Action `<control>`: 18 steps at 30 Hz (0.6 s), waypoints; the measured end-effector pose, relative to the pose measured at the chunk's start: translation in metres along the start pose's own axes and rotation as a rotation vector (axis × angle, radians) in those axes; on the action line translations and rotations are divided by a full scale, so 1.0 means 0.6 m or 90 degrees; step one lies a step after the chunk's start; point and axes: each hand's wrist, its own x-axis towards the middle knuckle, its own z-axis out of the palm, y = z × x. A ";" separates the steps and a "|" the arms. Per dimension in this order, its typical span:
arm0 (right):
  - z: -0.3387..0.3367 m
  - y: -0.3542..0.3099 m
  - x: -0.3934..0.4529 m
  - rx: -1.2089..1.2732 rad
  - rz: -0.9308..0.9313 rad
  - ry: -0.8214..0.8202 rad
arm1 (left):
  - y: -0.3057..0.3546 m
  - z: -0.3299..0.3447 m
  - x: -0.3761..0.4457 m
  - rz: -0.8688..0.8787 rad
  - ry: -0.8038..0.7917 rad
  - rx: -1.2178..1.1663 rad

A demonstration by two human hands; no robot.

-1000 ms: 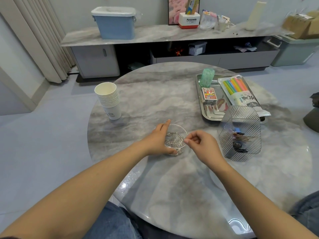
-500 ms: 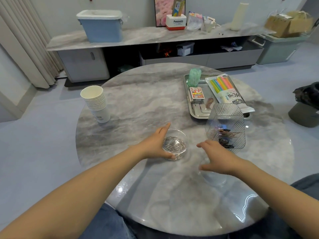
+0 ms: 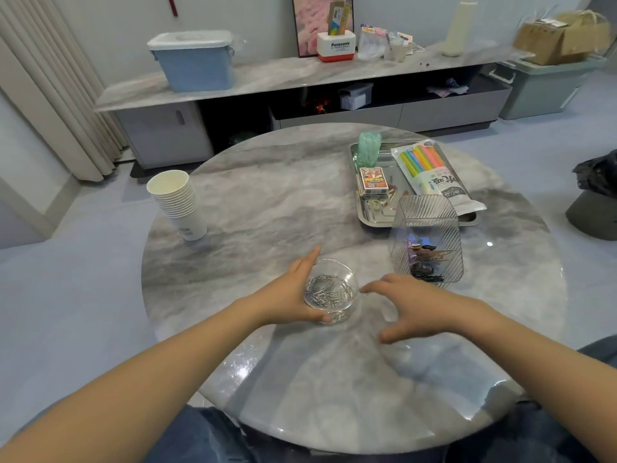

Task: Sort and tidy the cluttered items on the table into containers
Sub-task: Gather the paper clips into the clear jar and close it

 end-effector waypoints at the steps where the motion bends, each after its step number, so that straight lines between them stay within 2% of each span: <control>1: -0.013 -0.001 -0.005 0.030 -0.009 0.018 | -0.002 0.000 -0.004 -0.003 0.001 -0.003; 11: -0.043 -0.016 -0.009 0.413 -0.047 0.232 | -0.004 0.018 -0.017 -0.002 0.020 -0.076; 15: -0.028 -0.027 0.010 0.441 -0.066 0.317 | -0.009 0.021 -0.017 -0.013 0.035 -0.117; 18: -0.002 -0.027 0.030 0.429 -0.056 0.330 | -0.017 0.024 -0.015 -0.022 0.043 -0.150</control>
